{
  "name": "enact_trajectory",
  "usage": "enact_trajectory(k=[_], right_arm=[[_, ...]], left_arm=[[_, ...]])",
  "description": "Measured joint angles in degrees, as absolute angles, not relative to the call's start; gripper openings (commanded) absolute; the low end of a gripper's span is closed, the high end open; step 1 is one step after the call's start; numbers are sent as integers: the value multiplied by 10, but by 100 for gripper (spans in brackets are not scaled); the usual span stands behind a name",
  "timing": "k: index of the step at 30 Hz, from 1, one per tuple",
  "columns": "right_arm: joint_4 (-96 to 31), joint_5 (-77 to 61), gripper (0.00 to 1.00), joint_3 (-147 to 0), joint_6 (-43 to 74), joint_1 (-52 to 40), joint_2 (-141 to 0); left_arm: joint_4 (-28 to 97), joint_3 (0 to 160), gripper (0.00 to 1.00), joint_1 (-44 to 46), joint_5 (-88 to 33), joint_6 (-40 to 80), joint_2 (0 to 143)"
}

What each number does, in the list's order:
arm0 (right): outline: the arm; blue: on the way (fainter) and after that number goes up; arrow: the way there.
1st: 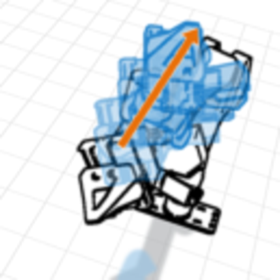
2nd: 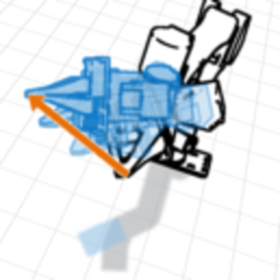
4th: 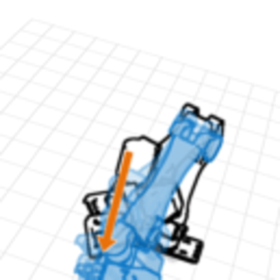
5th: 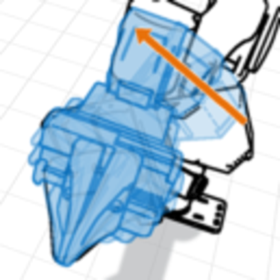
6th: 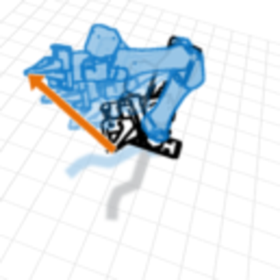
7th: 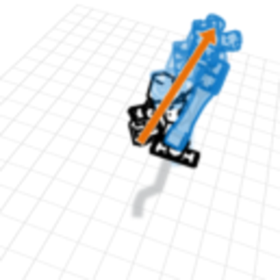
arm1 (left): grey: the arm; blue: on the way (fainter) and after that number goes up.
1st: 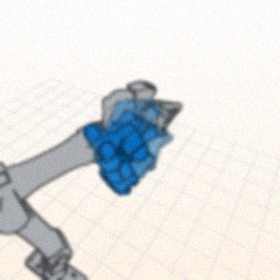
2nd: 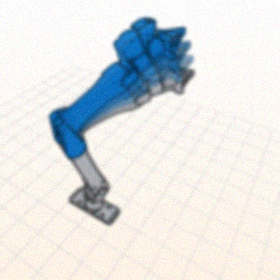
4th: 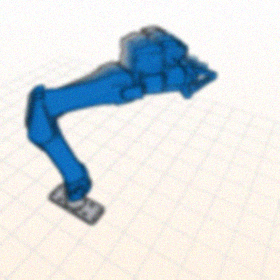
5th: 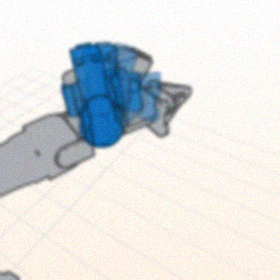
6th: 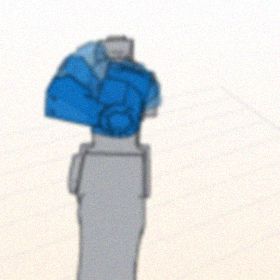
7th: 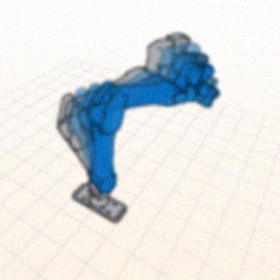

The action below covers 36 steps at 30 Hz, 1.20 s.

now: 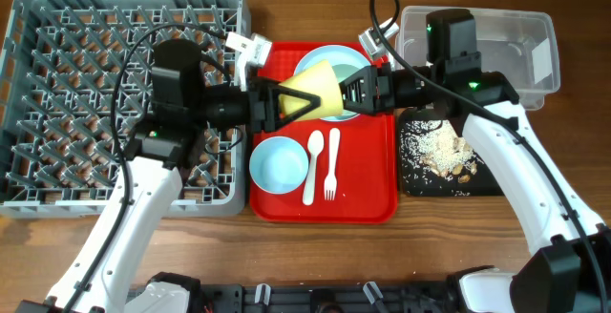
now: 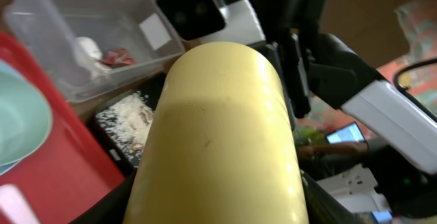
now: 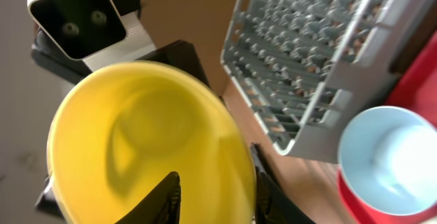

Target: Sort waste into correct bins and load items into the dishwasher rack

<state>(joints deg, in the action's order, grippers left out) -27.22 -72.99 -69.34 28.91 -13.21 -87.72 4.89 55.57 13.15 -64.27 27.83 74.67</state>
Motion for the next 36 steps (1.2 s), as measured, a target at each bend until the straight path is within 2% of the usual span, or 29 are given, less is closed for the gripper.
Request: enact_trajectory(k=[4,7,8,15,18,21,22,27,28,30,31,32,34,35,36], right_arm=[[-328,-604,36,-694,287,-131,-878],[-373,-487,36,-694,276,-132,-878],[-391,-449,35,-694,266,-132,-878],[-542,-229,35,-706,192,-112,-847],[-603,-180,35,-742,163,-81,-825],[-624,-159,35,-751,142,-56,-812],[-626,-155,35,-751,137,-55,-812],[-628,-151,35,-751,131,-55,-812],[-631,-151,35,-751,131,-55,-812],[-632,-151,35,-751,131,-55,-812],[-632,-151,35,-751,131,-55,-812],[-632,-151,35,-751,131,-55,-812],[-635,-151,35,-751,131,-55,-812],[-635,-151,35,-751,131,-55,-812],[-635,-151,35,-751,131,-55,-812]], left_arm=[[124,555,24,70,-573,268,748],[198,555,23,31,-512,241,748],[234,555,18,19,-471,230,747],[476,554,17,-68,-183,208,624],[539,555,15,-100,-98,206,580],[579,556,15,-136,-62,206,574],[596,560,20,-149,-54,206,582],[602,581,22,-163,-12,206,658],[599,581,30,-163,-7,206,682],[589,587,37,-163,-5,206,717],[581,590,47,-163,-3,206,729],[573,590,49,-163,-2,206,751],[555,590,71,-163,-2,206,781],[553,590,78,-163,-3,203,783],[552,590,100,-163,-2,203,783]])
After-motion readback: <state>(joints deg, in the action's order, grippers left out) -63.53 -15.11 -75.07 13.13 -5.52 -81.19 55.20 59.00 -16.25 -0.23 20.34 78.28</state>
